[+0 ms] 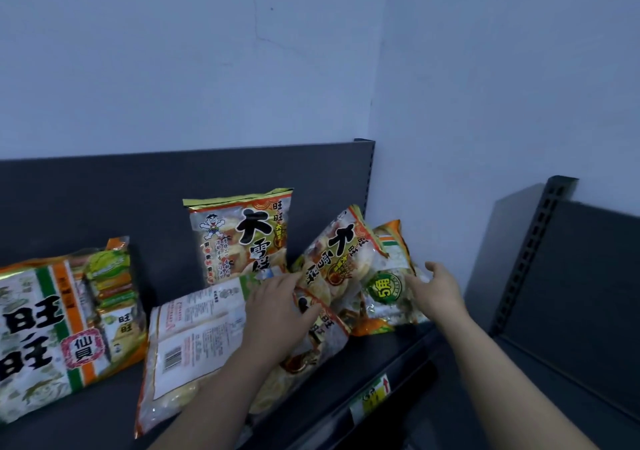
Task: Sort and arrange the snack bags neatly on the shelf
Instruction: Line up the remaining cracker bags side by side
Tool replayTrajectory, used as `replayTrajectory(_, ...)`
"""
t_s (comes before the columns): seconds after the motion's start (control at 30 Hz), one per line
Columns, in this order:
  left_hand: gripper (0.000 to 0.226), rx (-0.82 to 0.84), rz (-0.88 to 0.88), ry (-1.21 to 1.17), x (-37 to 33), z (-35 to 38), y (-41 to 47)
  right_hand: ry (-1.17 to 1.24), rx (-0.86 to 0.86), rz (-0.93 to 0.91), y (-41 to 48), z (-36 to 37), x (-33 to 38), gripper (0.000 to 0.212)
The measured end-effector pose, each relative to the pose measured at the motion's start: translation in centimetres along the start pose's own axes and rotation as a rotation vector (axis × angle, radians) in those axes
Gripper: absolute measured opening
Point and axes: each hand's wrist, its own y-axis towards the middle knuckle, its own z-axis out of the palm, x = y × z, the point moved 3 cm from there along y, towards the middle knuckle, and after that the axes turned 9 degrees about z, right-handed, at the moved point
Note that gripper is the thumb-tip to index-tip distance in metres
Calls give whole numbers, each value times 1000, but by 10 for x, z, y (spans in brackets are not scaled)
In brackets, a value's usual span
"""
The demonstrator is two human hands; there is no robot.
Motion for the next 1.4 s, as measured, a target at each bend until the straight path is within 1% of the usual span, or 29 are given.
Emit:
replayTrajectory(0.07, 69, 42, -16, 2, 1, 13, 11, -37, 61, 56, 7, 4, -5, 50)
replayTrajectory(0.1, 69, 62, -34, -19, 2, 18, 13, -23, 101, 91, 10, 8, -8, 44)
replayTrajectory(0.13, 68, 73, -53, -40, 4, 24, 14, 16, 146, 109, 12, 12, -10, 38)
replayTrajectory(0.17, 67, 76, -62, -40, 6, 28, 15, 74, 184, 131, 16, 17, -13, 38)
replayTrajectory(0.2, 66, 74, -65, -23, 7, 31, 14, 115, 206, 151, 19, 20, -16, 34)
replayTrajectory(0.27, 63, 57, -54, 13, 7, 34, 13, 154, 216, 151, 20, 23, -15, 19)
replayTrajectory(0.37, 55, 37, -46, 20, 5, 32, 13, 202, 139, 81, 22, 27, -7, 6)
replayTrajectory(0.43, 53, 40, -47, 30, 4, 32, 13, 268, 94, -21, 22, 29, 3, 16)
replayTrajectory(0.5, 57, 44, -52, 28, 5, 32, 14, 346, 98, -60, 18, 28, 15, 21)
replayTrajectory(0.63, 60, 35, -61, -12, 8, 32, 14, 434, 87, -122, 15, 9, 39, 22)
replayTrajectory(0.83, 56, -7, -86, -145, 3, 25, 13, 567, 55, -208, 13, -41, 55, 18)
replayTrajectory(0.97, 57, -33, -107, -349, -17, 17, 11, 610, 33, -274, 1, -79, 60, 20)
replayTrajectory(1.07, 57, -12, -119, -568, -48, 13, 8, 591, 9, -351, -14, -109, 65, 21)
replayTrajectory(1.13, 52, 24, -113, -683, -71, 15, 5, 570, -10, -401, -22, -129, 66, 19)
replayTrajectory(1.2, 45, 98, -108, -788, -91, 19, 3, 574, -30, -431, -31, -148, 69, 19)
replayTrajectory(1.27, 45, 238, -152, -996, -113, 22, -3, 627, -31, -453, -42, -165, 75, 20)
replayTrajectory(1.33, 57, 404, -222, -1321, -136, 22, -8, 701, 11, -470, -56, -176, 81, 20)
replayTrajectory(1.37, 61, 446, -245, -1483, -145, 20, -9, 721, 40, -478, -63, -178, 83, 20)
replayTrajectory(1.4, 61, 443, -255, -1620, -152, 15, -7, 725, 72, -482, -70, -177, 84, 20)
